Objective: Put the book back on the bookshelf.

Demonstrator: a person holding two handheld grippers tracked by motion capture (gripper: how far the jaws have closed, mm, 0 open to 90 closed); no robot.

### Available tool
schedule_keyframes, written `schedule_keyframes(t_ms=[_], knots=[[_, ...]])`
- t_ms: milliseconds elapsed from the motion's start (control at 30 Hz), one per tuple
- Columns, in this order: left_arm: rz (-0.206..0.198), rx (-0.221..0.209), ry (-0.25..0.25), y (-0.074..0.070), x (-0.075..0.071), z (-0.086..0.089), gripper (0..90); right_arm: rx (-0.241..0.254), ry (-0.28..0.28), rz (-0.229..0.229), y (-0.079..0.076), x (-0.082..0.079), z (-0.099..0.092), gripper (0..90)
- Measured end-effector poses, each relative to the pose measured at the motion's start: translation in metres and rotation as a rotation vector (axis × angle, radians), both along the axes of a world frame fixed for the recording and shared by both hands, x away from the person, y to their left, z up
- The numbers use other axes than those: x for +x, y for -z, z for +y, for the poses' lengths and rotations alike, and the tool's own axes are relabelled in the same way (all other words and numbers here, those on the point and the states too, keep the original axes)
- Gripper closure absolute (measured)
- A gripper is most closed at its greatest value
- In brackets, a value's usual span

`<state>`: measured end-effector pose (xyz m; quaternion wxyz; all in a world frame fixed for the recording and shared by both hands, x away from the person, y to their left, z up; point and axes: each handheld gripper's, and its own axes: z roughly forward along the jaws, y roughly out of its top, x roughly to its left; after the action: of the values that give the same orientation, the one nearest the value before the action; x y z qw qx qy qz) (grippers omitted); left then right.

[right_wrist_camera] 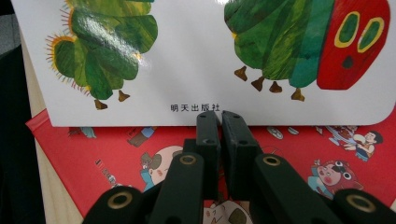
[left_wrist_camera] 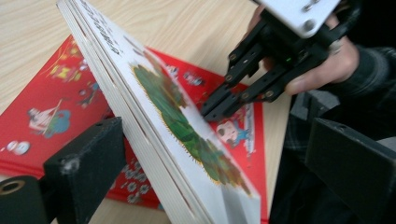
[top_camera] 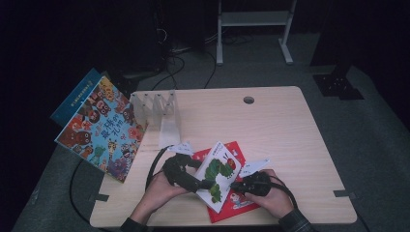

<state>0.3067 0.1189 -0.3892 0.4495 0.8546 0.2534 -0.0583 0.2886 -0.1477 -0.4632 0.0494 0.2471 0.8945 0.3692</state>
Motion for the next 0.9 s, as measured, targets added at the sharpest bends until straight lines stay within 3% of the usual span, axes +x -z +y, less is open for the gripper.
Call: schedule_keyframes(t_ms=[200,300,567,633,667,733,767,900], knots=[[0.008,-0.046,0.040,-0.007,-0.004,-0.005,7.1,-0.001,0.002,0.003,0.000,0.000,-0.001,84.6],[-0.008,-0.040,0.048,-0.009,-0.006,-0.009,7.2,-0.004,0.000,0.000,0.000,0.000,-0.002,84.1],[0.002,-0.072,0.057,-0.012,-0.005,-0.011,13.9,-0.005,0.002,0.002,0.000,0.000,-0.003,83.8],[0.007,-0.069,0.061,-0.012,-0.005,-0.012,18.2,-0.005,0.003,0.003,-0.001,0.000,-0.003,83.7],[0.040,-0.066,0.091,-0.010,-0.004,-0.015,21.6,-0.003,0.004,0.002,0.000,0.000,-0.003,83.3],[0.036,-0.052,0.092,-0.007,-0.006,-0.019,21.8,-0.002,0.003,0.001,0.000,0.000,-0.003,83.3],[0.035,-0.019,0.100,-0.001,-0.007,-0.025,22.1,-0.004,0.002,0.000,0.000,0.000,-0.003,83.1],[0.047,-0.015,0.095,0.000,-0.004,-0.025,26.8,-0.005,0.001,-0.004,0.000,0.000,-0.003,82.8]])
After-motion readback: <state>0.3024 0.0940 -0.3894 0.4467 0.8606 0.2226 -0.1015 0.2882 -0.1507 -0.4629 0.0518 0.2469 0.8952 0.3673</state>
